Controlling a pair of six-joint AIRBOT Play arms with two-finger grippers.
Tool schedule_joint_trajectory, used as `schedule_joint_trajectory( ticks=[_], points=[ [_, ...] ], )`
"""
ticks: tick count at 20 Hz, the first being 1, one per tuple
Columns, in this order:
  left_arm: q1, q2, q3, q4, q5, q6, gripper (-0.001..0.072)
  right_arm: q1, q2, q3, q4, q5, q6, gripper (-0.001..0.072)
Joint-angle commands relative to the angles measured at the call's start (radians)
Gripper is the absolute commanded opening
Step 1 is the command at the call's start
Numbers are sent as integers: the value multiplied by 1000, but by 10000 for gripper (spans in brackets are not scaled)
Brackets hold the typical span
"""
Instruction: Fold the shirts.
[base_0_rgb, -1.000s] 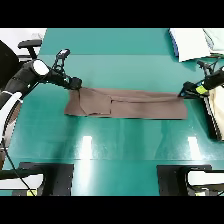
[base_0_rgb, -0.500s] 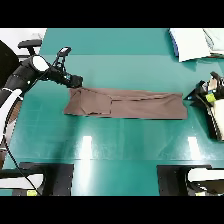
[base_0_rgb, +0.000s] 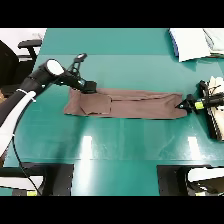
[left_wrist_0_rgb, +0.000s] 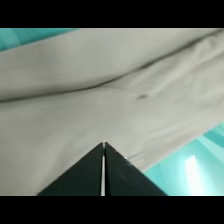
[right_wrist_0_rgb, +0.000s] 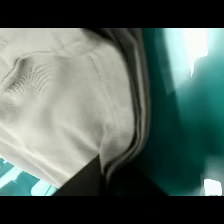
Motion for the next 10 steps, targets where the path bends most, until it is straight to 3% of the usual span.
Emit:
schedule_joint_trajectory(
  ticks=[1,10],
  points=[
    [-90,-61,39,-10,69,-6,24,53,17,66,28,40,-19,16],
    [-225,-356,318,-94,75,-43,24,271,269,425,158,111,45,14]
  ],
)
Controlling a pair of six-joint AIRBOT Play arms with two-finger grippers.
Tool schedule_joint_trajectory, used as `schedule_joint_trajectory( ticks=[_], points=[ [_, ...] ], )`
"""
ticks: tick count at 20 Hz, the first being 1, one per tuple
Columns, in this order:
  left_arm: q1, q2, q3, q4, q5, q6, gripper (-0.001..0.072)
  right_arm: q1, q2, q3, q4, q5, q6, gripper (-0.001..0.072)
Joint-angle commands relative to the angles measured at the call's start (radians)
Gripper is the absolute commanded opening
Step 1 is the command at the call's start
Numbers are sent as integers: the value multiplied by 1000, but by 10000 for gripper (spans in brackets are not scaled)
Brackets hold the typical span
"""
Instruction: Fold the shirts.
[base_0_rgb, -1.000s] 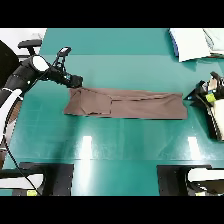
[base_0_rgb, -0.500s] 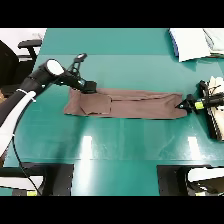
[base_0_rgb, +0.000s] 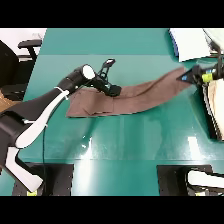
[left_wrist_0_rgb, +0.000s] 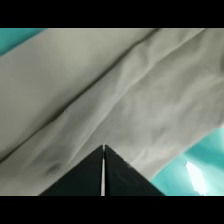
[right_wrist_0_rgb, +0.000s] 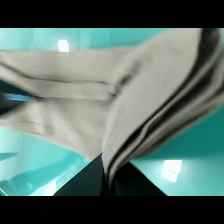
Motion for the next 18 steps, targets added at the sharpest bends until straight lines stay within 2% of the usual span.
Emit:
schedule_joint_trajectory(
  ticks=[1,10,12,15,18],
  points=[
    [-46,-94,79,-43,9,-18,24,122,56,147,40,11,45,14],
    [-51,-134,89,-77,25,-18,23,429,-52,398,38,10,90,14],
    [10,-93,96,-68,-27,-19,22,472,-96,450,39,10,90,14],
    [151,52,96,35,-97,-16,23,555,-160,515,40,-6,90,15],
    [313,232,96,128,-135,2,24,705,-270,592,40,-96,89,16]
  ],
)
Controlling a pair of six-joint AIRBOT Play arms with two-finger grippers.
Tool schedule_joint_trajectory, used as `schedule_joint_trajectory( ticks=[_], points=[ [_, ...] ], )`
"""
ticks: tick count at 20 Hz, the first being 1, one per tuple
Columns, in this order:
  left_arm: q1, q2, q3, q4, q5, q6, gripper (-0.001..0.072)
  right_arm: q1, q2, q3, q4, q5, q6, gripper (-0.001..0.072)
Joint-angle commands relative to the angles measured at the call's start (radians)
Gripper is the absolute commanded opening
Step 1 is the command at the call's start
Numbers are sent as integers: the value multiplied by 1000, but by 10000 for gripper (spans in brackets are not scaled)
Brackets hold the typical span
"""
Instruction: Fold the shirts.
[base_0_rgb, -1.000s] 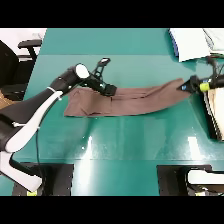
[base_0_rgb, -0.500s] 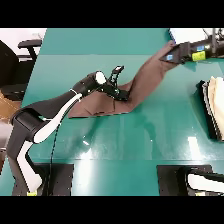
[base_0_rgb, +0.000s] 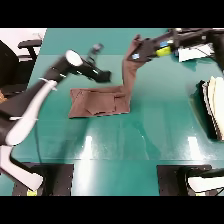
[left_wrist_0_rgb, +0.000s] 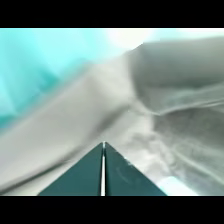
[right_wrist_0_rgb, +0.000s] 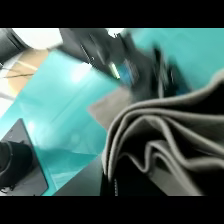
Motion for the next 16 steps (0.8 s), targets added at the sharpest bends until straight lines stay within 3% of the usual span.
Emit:
schedule_joint_trajectory(
  ticks=[1,3,6,7,12,16],
  points=[
    [176,196,1,119,-58,16,24,170,-127,87,2,-114,2,16],
    [259,296,1,156,-64,16,24,283,-210,95,1,-246,-11,32],
    [340,389,1,156,-75,16,24,387,-303,95,-9,-350,-95,460],
    [352,403,1,156,-82,16,24,392,-313,95,-37,-340,-98,512],
    [351,411,0,145,-154,16,24,234,-248,6,-221,-109,-14,510],
    [351,411,0,144,-170,16,24,-14,-98,-354,-218,-147,77,510]
  ],
)
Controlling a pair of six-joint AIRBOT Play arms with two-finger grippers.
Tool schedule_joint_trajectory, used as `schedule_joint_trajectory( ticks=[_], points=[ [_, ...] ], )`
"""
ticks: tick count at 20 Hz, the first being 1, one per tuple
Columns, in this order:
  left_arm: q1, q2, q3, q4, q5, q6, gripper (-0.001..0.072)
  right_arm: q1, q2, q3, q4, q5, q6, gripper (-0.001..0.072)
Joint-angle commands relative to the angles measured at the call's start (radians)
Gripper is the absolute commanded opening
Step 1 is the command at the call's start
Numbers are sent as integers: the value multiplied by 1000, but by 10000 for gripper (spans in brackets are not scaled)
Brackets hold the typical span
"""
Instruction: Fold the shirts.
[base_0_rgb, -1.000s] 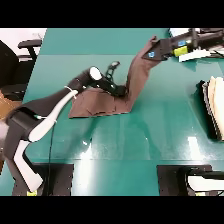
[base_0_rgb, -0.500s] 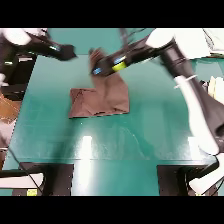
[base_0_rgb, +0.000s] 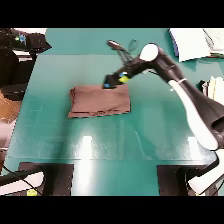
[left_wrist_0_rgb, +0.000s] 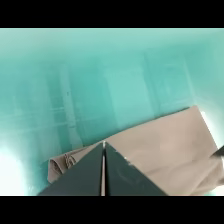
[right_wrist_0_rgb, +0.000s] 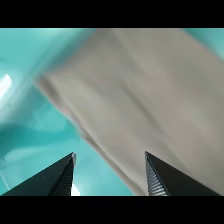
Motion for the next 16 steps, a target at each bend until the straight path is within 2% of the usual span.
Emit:
schedule_joint_trajectory(
  ticks=[1,2,3,7,12,14,16],
  points=[
    [5,4,0,0,-19,0,24,-202,113,-295,-21,-39,109,512],
    [5,3,0,-5,-17,0,24,-248,132,-375,-1,-76,119,544],
    [5,2,-3,-15,-14,0,24,-286,139,-444,43,-105,119,629],
    [5,0,-11,-43,6,0,24,-310,74,-547,214,-145,72,623],
    [5,0,-11,-50,5,0,24,-179,-76,-401,301,-159,56,589],
    [4,0,-11,-68,4,0,23,-124,-133,-319,315,-158,56,410],
    [-19,0,-11,-69,3,3,22,-91,-165,-249,313,-158,26,113]
  ],
)
